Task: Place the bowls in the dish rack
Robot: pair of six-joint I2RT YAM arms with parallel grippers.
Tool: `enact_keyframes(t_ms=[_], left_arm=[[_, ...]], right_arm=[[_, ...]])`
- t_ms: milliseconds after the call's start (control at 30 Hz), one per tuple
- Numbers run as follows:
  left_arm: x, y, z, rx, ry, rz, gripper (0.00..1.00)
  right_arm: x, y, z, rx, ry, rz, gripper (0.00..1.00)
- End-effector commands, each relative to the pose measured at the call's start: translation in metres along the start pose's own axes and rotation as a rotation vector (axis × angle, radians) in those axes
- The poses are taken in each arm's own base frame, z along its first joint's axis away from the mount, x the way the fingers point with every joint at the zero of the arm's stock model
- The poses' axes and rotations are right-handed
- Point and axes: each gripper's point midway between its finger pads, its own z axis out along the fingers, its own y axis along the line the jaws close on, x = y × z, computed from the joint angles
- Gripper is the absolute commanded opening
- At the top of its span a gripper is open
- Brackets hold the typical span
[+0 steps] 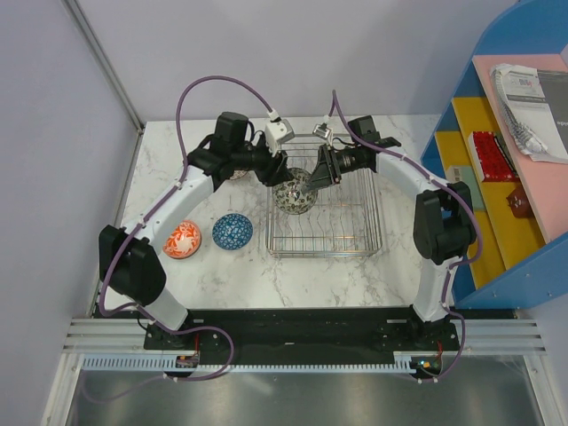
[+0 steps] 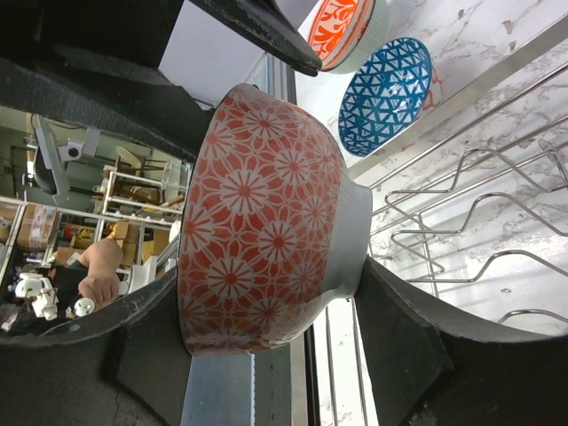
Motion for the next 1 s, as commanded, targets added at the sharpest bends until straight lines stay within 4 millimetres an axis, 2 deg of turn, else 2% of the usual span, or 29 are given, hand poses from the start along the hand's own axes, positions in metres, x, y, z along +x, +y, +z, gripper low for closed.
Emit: enact_keyframes(t_ms=[0,67,167,233,300,467,500,567,600,633,700,733,767,800,833,900,967], left_arm=[[-0.005,0.000,0.001,0.000,-0.025,0.027,0.56],[-0.004,0.001,0.001,-0.002,-0.022,0.026,0.56],[-0.002,0.003,0.002,-0.004,-0.017,0.016,0.64],[-0.006,0.008,-0.001,-0.011,-0.033,-0.002,0.77],[-0.008,0.019,-0.008,-0.027,-0.051,-0.033,0.99],[-0.016,0.044,-0.034,-0.057,-0.108,-0.116,1.00],[-0.013,0.055,-0.043,-0.085,-0.114,-0.132,1.00],[-0.005,0.061,-0.054,-0.116,-0.114,-0.162,1.00],[0.002,0.071,-0.064,-0.150,-0.112,-0.182,1.00],[0.016,0.073,-0.067,-0.160,-0.096,-0.213,1.00],[0.026,0.081,-0.084,-0.209,-0.102,-0.224,1.00],[0.043,0.080,-0.085,-0.220,-0.082,-0.252,1.00],[0.051,0.084,-0.093,-0.244,-0.081,-0.263,1.00],[0.053,0.081,-0.101,-0.254,-0.088,-0.258,1.00],[0.070,0.076,-0.102,-0.252,-0.071,-0.283,1.00],[0.076,0.076,-0.115,-0.285,-0.080,-0.279,1.00],[0.095,0.074,-0.122,-0.311,-0.054,-0.316,1.00]], right_arm=[[-0.007,0.003,0.000,0.000,-0.007,-0.066,0.00],[-0.008,0.000,0.000,0.019,-0.010,-0.061,0.00],[-0.009,-0.006,0.001,0.054,-0.018,-0.053,0.00],[-0.011,-0.012,0.001,0.082,-0.029,-0.056,0.00],[-0.012,-0.017,0.000,0.124,-0.046,-0.035,0.00],[-0.026,-0.028,-0.005,0.235,-0.100,-0.051,0.00],[-0.032,-0.035,-0.011,0.290,-0.121,-0.049,0.00],[-0.041,-0.037,-0.018,0.343,-0.150,-0.067,0.00],[-0.048,-0.043,-0.027,0.401,-0.178,-0.077,0.00],[-0.053,-0.044,-0.032,0.430,-0.191,-0.083,0.00],[-0.063,-0.043,-0.043,0.480,-0.221,-0.116,0.00],[-0.066,-0.051,-0.051,0.551,-0.236,-0.115,0.00],[-0.072,-0.048,-0.056,0.585,-0.247,-0.139,0.00],[-0.072,-0.050,-0.061,0.620,-0.237,-0.159,0.00],[-0.076,-0.056,-0.071,0.702,-0.253,-0.165,0.00],[-0.080,-0.060,-0.083,0.793,-0.261,-0.184,0.00],[-0.087,-0.066,-0.102,0.933,-0.269,-0.230,0.00]])
